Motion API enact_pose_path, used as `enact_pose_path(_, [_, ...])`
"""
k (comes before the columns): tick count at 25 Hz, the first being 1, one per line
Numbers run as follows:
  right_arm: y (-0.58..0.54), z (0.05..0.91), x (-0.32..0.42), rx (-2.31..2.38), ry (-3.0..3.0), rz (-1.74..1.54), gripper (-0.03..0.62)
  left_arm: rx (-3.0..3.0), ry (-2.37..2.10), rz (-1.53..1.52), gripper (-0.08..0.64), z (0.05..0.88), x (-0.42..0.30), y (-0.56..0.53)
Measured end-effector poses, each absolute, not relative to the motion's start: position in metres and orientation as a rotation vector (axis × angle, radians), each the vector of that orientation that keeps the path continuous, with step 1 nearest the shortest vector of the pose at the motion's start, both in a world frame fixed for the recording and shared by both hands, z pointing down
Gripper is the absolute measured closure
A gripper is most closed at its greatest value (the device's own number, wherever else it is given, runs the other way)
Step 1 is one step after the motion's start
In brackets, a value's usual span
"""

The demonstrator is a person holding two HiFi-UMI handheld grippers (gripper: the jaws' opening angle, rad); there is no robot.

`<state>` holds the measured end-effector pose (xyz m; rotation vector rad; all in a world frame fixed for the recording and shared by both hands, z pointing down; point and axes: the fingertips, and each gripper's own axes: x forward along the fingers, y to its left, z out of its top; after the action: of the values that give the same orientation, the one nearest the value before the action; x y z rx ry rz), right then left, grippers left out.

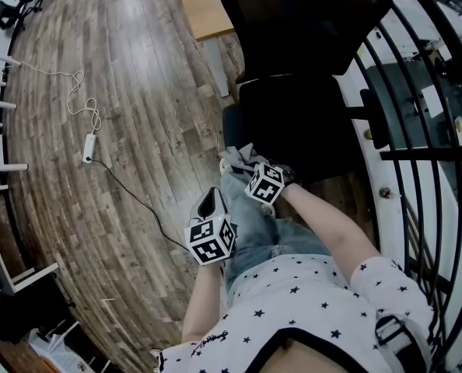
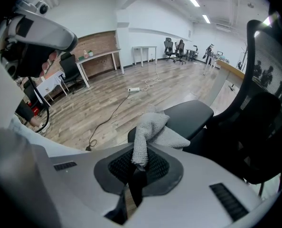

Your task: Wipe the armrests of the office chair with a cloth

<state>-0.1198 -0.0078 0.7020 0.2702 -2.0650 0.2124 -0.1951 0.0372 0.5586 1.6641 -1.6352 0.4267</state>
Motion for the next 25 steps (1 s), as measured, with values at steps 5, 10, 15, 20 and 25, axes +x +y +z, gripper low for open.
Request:
enact_pose_path(5, [0.003, 0.704, -0.118, 0.247, -2.064, 0.216, 0.561, 1.663, -1.639, 0.425, 0.554, 0.559, -0.193, 0.040])
enact_pose_path(10, [0.015, 0.705, -0.114, 0.224, -2.061, 0.214, 0.561, 1.670, -1.640, 0.427, 0.554, 0.557, -0.187, 0.043])
enact_pose_path(15, [0.011, 0.699, -0.113, 0.250, -2.068, 0.209, 0.562, 1.689, -1.641, 0.430, 0.554, 0.551, -0.184, 0.043])
enact_pose_path(20, [0.003, 0.681, -0.108, 0.321, -2.108, 0.226, 0.561, 1.714, -1.647, 0.428, 0.554, 0.541, -0.180, 0.043])
enact_pose_path(25, [-0.002, 0.655, -0.093, 0.384, -2.156, 0.224, 0.563, 1.742, -1.649, 0.422, 0.554, 0.532, -0.167, 0.043])
